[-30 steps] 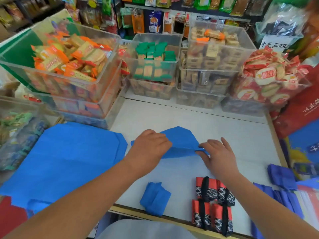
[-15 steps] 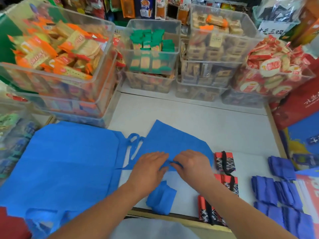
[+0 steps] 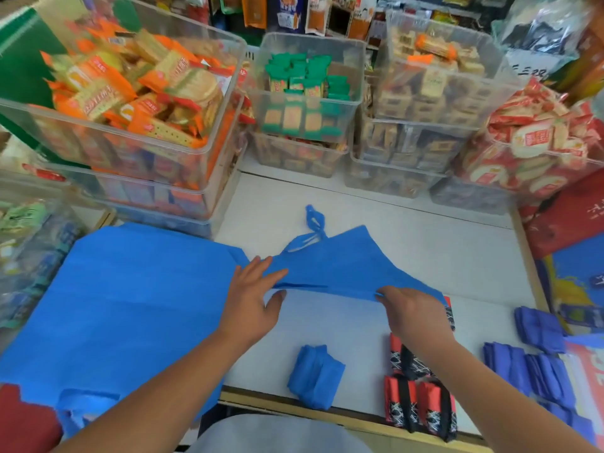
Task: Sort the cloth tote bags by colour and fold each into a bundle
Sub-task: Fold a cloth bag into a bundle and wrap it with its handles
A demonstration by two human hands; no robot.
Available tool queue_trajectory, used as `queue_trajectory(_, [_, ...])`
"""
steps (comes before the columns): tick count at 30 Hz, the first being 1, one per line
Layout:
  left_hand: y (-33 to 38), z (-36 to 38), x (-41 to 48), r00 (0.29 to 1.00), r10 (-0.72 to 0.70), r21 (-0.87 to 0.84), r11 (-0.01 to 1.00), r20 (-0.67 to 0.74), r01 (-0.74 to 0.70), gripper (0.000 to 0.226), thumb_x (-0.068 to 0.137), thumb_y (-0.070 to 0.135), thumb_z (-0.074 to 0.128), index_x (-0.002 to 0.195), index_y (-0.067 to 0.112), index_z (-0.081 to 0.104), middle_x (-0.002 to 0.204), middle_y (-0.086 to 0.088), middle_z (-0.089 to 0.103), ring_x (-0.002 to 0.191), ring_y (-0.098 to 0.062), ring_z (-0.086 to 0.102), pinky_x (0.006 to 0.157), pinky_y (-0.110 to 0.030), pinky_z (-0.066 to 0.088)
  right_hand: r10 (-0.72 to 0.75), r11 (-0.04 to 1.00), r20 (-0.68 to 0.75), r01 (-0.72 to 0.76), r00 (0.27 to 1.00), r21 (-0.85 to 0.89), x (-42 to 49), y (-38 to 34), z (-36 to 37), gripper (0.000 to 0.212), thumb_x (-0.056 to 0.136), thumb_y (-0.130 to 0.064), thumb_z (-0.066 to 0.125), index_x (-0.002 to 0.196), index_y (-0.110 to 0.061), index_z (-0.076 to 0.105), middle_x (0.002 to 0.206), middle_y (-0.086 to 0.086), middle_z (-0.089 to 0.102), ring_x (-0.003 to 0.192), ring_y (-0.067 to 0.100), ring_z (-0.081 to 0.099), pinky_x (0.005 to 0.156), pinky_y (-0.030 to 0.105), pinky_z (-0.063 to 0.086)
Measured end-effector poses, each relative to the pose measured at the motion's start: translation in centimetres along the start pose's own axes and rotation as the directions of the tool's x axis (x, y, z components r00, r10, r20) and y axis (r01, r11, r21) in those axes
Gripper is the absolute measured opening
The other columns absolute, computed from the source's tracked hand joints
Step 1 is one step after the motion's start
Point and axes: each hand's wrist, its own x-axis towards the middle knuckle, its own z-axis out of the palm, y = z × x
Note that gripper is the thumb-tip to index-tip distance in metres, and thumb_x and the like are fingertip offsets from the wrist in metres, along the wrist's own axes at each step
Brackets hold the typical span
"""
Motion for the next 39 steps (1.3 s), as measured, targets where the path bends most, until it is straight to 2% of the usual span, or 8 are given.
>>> queue_trajectory(3, [1.4,-0.6,-0.7,0.997,0.03,-0.13,0.991,0.07,-0.02,0.044,0.087,0.038,0.072,0.129,0.026,0.067,0.139,0.013,0.059,0.134,-0.003,0.048,0.116,-0.025,0.034,-0.095,0.994,0.027,0.097,0.995,-0.046,1.2,-2.4,-0.3,0.024,0.087,-0.032,0.06,0.067,-0.019,0.066,0.048,-0.002,0.053,0.043,0.026,0.056,0.04,0.028,0.039])
queue_trajectory(10, [-0.4,-1.8,-0.6,0.979,-0.152,-0.077,0.983,0.139,0.164,0.014,0.103,0.027,0.054,0.101,0.018,0.065,0.078,0.001,0.066,0.073,-0.014,0.062,0.072,-0.041,0.053,0.107,0.962,0.591,-0.233,0.799,0.14,2.2,-3.2,-1.7,0.032,0.097,-0.056,0.056,0.123,-0.039,0.063,0.116,-0.021,0.067,0.111,0.009,0.062,0.084,0.028,0.048])
queue_trajectory(14, [-2.0,-3.2,1.5,0.976,-0.205,-0.038,0.977,0.069,0.208,0.013,0.103,0.021,0.054,0.09,0.017,0.056,0.066,-0.002,0.055,0.06,-0.017,0.052,0.06,-0.038,0.044,0.21,0.875,0.721,-0.456,0.661,0.163,1.2,2.3,-2.5,0.006,0.092,-0.033,0.067,0.096,-0.036,0.068,0.092,-0.019,0.067,0.09,0.013,0.065,0.074,0.025,0.047])
queue_trajectory(18, [-3.4,-3.3,4.9,0.965,-0.261,0.106,0.96,0.012,0.259,0.022,0.097,0.021,0.062,0.117,0.012,0.06,0.101,-0.009,0.067,0.093,-0.031,0.063,0.079,-0.041,0.051,0.418,0.601,0.652,-0.731,0.633,0.324,0.9,4.4,-1.0,0.02,0.093,-0.028,0.069,0.077,-0.016,0.068,0.059,-0.006,0.051,0.058,0.016,0.045,0.059,0.03,0.035])
queue_trajectory(23, [-2.9,-1.5,7.1,0.997,0.016,0.548,0.835,0.073,-0.054,0.082,0.08,0.014,0.076,0.152,0.01,0.038,0.161,-0.02,0.026,0.145,-0.043,0.03,0.117,-0.058,0.029,0.551,0.484,0.581,-0.797,0.599,0.362,2.8,3.5,4.0,0.028,0.1,-0.029,0.059,0.093,-0.002,0.06,0.082,0.013,0.062,0.068,0.023,0.052,0.058,0.032,0.037])
queue_trajectory(33, [-6.0,5.0,5.7,0.863,0.199,0.727,0.47,0.465,-0.5,0.071,0.091,0.004,0.046,0.158,0.006,0.023,0.169,-0.017,-0.003,0.155,-0.039,-0.006,0.124,-0.059,0.0,0.698,0.391,0.542,-0.883,0.468,0.258,5.4,4.5,12.5,0.025,0.099,-0.033,0.055,0.108,-0.01,0.056,0.107,0.008,0.061,0.085,0.026,0.058,0.071,0.04,0.05])
queue_trajectory(37, [-9.7,6.1,5.1,0.804,0.032,0.618,0.621,0.594,-0.482,0.077,0.079,0.046,0.074,0.148,0.021,0.05,0.164,-0.01,0.031,0.153,-0.034,0.014,0.119,-0.058,0.011,0.726,0.392,0.515,-0.89,0.455,0.234,5.7,5.0,13.6,0.045,0.094,-0.036,0.066,0.129,-0.01,0.053,0.129,0.009,0.054,0.105,0.029,0.055,0.083,0.04,0.048])
queue_trajectory(39, [-11.1,6.1,4.8,0.786,-0.004,0.575,0.684,0.618,-0.449,0.081,0.08,0.056,0.065,0.153,0.03,0.04,0.165,-0.003,0.029,0.153,-0.028,0.013,0.117,-0.057,0.012,0.741,0.541,0.396,-0.831,0.543,0.128,5.9,4.5,13.8,0.061,0.092,-0.036,0.069,0.142,-0.009,0.046,0.137,0.017,0.05,0.121,0.037,0.05,0.096,0.048,0.046])
